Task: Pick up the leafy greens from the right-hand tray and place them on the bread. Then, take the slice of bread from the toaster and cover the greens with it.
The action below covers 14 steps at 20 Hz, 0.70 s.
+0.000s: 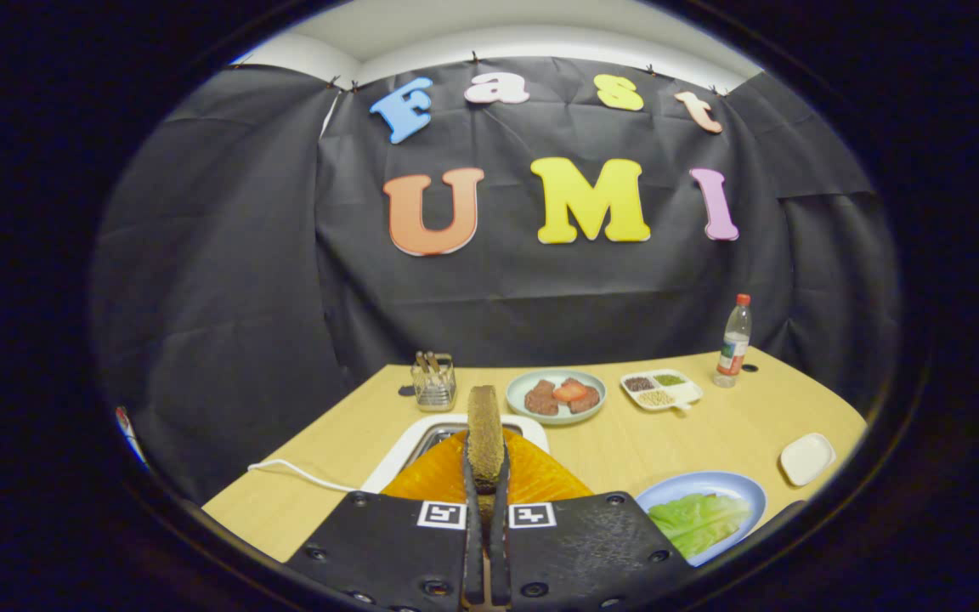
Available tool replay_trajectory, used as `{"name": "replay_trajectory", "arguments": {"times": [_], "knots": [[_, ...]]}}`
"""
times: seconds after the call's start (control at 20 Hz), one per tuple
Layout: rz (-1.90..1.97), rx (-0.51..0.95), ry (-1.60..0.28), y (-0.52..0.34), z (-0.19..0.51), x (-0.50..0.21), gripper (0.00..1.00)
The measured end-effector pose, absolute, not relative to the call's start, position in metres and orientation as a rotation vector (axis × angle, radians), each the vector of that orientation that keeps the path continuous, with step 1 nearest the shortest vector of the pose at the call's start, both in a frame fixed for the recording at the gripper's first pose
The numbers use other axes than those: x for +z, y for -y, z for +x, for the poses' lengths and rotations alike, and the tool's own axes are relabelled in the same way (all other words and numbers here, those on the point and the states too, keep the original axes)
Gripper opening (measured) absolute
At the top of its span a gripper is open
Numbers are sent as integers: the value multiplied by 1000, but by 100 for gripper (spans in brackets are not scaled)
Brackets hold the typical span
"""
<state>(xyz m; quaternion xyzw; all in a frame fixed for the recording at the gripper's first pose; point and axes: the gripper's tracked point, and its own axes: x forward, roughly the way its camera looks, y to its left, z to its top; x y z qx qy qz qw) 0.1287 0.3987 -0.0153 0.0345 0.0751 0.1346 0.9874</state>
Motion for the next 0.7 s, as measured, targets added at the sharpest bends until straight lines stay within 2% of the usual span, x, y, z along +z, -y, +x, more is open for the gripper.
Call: {"name": "replay_trajectory", "arguments": {"times": [0.4, 0.7], "knots": [[141, 340, -30, -391, 101, 47, 3], [164, 318, 21, -351, 81, 68, 4]]}}
